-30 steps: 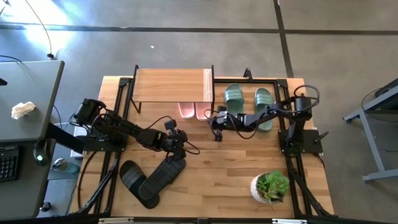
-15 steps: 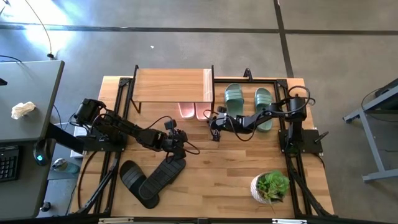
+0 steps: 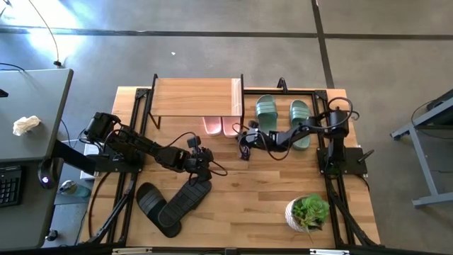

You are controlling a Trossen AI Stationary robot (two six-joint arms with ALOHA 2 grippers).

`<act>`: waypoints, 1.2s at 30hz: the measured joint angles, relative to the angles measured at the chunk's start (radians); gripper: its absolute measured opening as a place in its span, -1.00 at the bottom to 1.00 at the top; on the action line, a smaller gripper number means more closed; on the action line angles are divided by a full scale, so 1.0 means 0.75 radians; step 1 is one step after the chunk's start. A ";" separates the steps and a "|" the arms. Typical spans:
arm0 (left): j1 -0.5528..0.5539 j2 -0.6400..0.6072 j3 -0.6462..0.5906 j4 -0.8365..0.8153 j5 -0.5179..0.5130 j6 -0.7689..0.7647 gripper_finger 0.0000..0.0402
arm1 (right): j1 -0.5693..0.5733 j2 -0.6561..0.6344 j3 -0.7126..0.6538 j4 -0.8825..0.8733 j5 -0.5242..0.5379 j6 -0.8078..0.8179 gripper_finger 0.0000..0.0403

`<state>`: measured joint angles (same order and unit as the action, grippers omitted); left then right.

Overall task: Pick and place slides into the shelf
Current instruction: Adjust the right pink slipper under the shelf, then put the right black slipper under the shelf

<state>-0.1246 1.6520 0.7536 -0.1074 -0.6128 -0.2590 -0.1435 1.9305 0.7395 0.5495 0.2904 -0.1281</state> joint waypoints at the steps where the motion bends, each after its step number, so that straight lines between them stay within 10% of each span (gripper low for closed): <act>1: 0.000 0.000 0.000 0.000 0.000 -0.002 -0.63 | -0.004 0.000 -0.001 0.000 -0.010 0.008 -1.00; 22: -0.087 -0.187 0.125 -0.244 0.052 -0.014 -0.63 | 0.052 -0.058 -0.001 -0.081 -0.312 -0.014 -1.00; 30: -0.272 -0.258 0.478 -0.708 0.574 -0.146 -0.63 | 0.129 -0.257 0.000 -0.161 -0.546 -0.049 -1.00; 36: -0.494 -0.257 0.721 -1.011 0.701 -0.500 -0.63 | 0.181 -0.391 0.000 -0.270 -0.569 -0.064 -1.00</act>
<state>-0.4949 1.4590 1.2940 -0.8659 -0.0868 -0.6341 -0.0079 1.6371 0.7395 0.3473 -0.1366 -0.1760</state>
